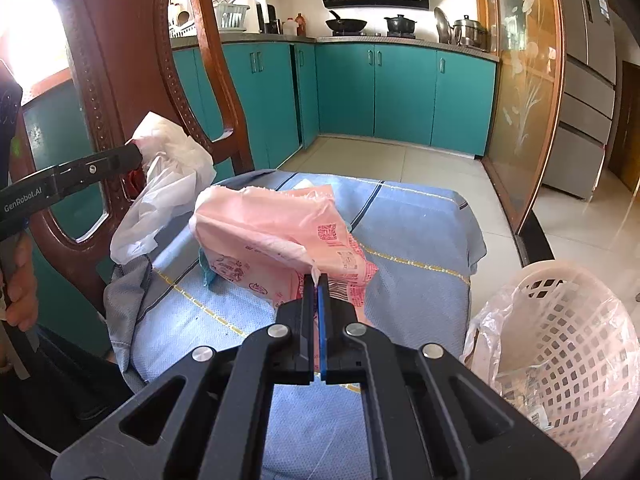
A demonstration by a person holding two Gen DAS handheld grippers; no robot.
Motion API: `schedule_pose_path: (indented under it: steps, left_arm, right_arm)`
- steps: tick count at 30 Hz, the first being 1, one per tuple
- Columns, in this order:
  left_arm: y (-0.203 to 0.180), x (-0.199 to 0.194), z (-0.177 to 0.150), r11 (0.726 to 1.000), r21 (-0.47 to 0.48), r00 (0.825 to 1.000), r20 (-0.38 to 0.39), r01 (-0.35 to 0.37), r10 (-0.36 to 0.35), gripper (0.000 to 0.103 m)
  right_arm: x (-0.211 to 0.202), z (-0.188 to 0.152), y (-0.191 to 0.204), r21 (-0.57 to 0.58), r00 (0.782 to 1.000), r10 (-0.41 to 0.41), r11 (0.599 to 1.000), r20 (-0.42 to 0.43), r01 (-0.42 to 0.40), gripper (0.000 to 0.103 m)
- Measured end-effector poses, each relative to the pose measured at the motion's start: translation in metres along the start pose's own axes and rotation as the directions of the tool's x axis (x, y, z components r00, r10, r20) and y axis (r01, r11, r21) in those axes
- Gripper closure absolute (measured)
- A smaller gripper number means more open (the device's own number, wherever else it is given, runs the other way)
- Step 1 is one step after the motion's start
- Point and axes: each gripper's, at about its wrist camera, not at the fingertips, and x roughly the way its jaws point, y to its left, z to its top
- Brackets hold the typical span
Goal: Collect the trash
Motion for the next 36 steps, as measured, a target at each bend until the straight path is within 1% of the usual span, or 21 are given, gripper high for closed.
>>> schedule_pose_path:
  steps: [20,26,36]
  left_arm:
    - [0.002,-0.001,-0.003,1.0,0.005,1.0,0.003,-0.015,0.015,0.092]
    - [0.003,-0.003,-0.003,1.0,-0.002,1.0,0.018,-0.014,0.014,0.092]
    - [0.003,-0.004,-0.004,1.0,0.003,1.0,0.017,-0.02,0.02,0.092]
  right_arm:
    - [-0.003,0.001,0.004,-0.015,1.0,0.0,1.0,0.029,0.0,0.101]
    - [-0.004,0.002,0.007,-0.025,0.999,0.006,1.0,0.038,-0.005,0.101]
    - [-0.002,0.002,0.011,-0.036,0.999,0.003,0.999,0.035,-0.002,0.101]
